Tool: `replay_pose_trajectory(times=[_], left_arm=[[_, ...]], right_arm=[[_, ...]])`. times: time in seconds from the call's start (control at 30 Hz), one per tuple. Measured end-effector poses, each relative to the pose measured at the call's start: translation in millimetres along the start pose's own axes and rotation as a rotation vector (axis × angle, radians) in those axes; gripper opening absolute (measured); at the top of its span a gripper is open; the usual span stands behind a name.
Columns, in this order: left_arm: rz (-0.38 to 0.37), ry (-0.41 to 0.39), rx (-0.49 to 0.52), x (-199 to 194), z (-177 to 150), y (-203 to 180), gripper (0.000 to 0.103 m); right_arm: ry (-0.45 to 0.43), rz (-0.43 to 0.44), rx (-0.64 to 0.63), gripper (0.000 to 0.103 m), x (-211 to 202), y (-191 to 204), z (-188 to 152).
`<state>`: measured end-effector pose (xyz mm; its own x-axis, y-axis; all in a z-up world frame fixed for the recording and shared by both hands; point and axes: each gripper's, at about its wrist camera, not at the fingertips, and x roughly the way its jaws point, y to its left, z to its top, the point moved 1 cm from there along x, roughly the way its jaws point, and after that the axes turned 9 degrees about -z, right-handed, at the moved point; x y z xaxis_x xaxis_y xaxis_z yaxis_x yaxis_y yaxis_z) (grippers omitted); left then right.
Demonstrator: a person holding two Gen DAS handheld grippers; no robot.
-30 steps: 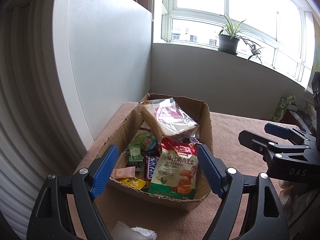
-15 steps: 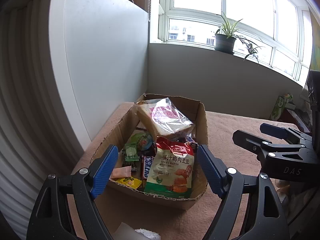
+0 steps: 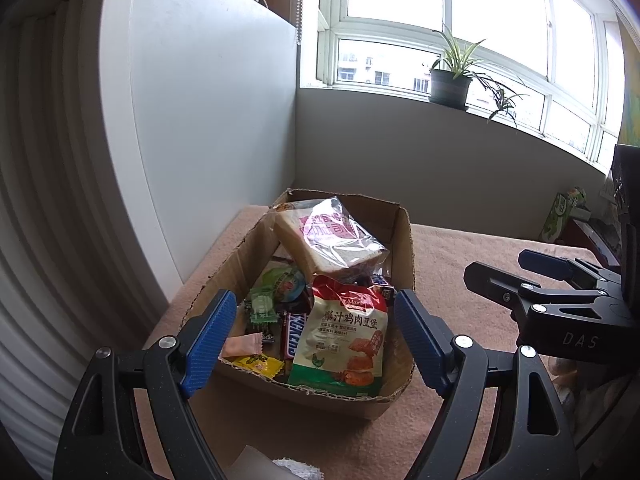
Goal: Organize snacks
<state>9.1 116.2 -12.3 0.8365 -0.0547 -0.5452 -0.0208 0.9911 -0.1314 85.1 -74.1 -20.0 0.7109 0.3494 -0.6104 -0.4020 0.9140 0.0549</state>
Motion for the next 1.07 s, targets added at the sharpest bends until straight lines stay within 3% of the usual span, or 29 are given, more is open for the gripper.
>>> replay_pose_trajectory(times=[1.07], left_arm=[[0.009, -0.01, 0.006, -3.7, -1.4, -3.9, 0.082]], right_arm=[[0.015, -0.005, 0.014, 0.1, 3.6, -1.7, -3.3]])
